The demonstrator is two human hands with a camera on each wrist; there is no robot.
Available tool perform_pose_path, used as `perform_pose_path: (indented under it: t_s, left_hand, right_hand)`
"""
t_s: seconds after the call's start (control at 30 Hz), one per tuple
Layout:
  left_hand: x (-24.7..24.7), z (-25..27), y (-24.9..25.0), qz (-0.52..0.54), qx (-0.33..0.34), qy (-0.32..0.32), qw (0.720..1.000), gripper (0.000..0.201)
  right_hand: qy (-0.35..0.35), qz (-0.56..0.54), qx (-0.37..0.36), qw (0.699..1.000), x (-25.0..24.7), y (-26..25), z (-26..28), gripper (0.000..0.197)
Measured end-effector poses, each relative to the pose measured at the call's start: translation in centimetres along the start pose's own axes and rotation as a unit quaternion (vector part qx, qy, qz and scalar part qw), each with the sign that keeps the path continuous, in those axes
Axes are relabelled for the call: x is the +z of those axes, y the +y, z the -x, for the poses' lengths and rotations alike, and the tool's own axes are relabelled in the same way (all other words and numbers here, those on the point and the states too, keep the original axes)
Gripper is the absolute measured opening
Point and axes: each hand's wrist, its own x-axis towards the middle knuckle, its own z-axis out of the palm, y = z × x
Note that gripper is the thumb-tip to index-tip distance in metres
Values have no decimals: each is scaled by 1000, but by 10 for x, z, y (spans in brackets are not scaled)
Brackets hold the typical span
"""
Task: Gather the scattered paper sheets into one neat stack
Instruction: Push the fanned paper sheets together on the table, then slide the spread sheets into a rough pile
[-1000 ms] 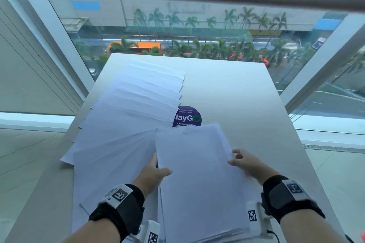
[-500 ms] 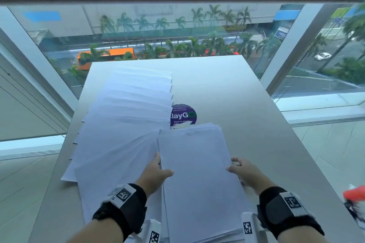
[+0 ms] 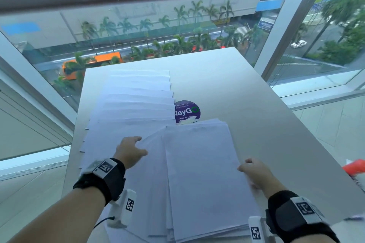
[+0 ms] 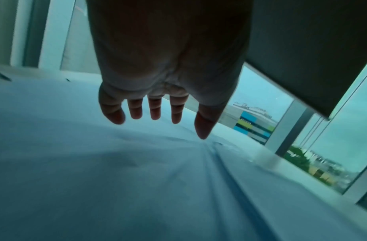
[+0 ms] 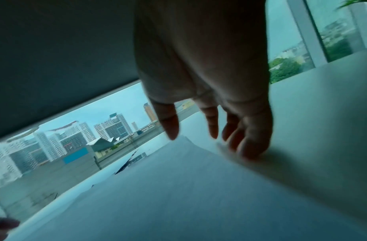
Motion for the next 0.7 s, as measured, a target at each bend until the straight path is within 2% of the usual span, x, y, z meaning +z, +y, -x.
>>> perform_pose_path:
  t_s: [0.03,0.1,0.2,0.23,0.33,0.6,0.7]
  left_hand:
    - [-5,-5,-6,-38,-2,4,999,67]
    - [-13,-13,-19,-118,-14,10,993,67]
    - [-16,-17,-37,-225,-32,8,974,74]
    - [-14,-17,-44,-244,-31,1,969,76]
    - [-6,-17,-62,-255,-36,-21,966,81]
    - [3,-13,-76,-231,-50,-39,971,86]
    - [5,-10,-77,-226,-55,-42,972,85]
  right_hand:
    - [8,2,7,1000,2,0,1,58]
    - [-26,-3,15,1000,5,1,4,53]
    - [-26,-30,18,999,12,6,5,61]
    - [-29,-35,16,999,13,7,6,57]
    - [-73,-47,22,996,17,6,14,29]
    - [-98,-74,2,992,24,2,25,22]
    - [-141,-62,-3,988,27,-1,30,21]
